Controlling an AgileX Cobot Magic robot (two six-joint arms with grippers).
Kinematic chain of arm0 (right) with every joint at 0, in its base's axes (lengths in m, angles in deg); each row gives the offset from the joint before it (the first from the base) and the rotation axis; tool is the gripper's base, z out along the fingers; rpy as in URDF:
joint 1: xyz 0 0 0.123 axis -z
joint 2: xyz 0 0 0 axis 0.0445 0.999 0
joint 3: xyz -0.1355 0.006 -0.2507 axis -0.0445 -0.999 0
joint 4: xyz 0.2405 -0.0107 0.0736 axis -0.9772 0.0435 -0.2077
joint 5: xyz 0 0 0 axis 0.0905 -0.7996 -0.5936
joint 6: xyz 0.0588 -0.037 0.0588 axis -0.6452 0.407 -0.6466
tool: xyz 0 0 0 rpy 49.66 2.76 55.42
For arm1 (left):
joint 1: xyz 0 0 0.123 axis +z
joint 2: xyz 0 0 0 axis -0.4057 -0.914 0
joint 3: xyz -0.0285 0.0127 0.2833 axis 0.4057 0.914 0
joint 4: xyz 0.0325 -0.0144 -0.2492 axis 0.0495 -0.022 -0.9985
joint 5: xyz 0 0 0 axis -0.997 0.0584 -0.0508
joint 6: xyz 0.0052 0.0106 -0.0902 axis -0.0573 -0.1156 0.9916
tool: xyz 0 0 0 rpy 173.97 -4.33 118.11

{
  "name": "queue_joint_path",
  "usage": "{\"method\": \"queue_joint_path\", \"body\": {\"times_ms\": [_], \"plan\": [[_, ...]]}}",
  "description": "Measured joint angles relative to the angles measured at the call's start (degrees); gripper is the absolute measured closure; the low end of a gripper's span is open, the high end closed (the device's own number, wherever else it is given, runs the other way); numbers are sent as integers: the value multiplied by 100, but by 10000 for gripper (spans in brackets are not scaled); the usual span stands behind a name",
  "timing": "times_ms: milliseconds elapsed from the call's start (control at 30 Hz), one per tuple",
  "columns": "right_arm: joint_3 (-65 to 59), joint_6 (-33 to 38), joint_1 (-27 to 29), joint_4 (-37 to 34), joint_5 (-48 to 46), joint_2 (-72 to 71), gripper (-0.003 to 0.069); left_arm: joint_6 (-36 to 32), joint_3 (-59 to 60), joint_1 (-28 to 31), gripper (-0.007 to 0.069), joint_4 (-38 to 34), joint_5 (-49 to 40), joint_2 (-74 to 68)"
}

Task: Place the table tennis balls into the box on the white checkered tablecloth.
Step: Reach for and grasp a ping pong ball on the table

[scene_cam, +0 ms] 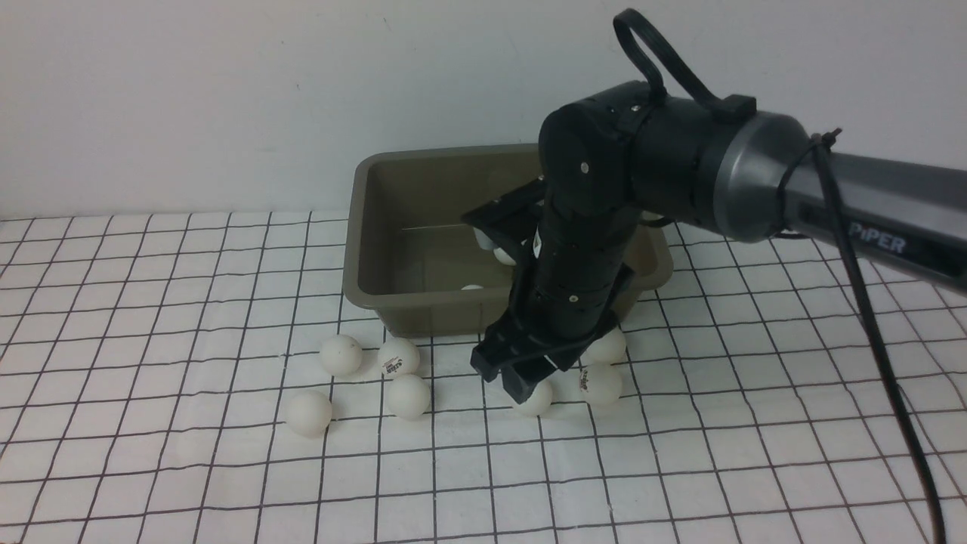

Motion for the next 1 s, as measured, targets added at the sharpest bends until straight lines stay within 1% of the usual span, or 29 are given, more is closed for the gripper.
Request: {"method": "queue_joint_path", "body": {"times_ms": [200,300,433,1000], "plan": [[0,109,0,13,459,278,258,0,0,0,629,0,0,0],[0,120,0,185,645,437,258,0,0,0,629,0,0,0],[0,120,0,415,769,495,258,0,0,0,629,0,0,0],[0,119,0,455,985,846,258,0,0,0,629,0,0,0]]}}
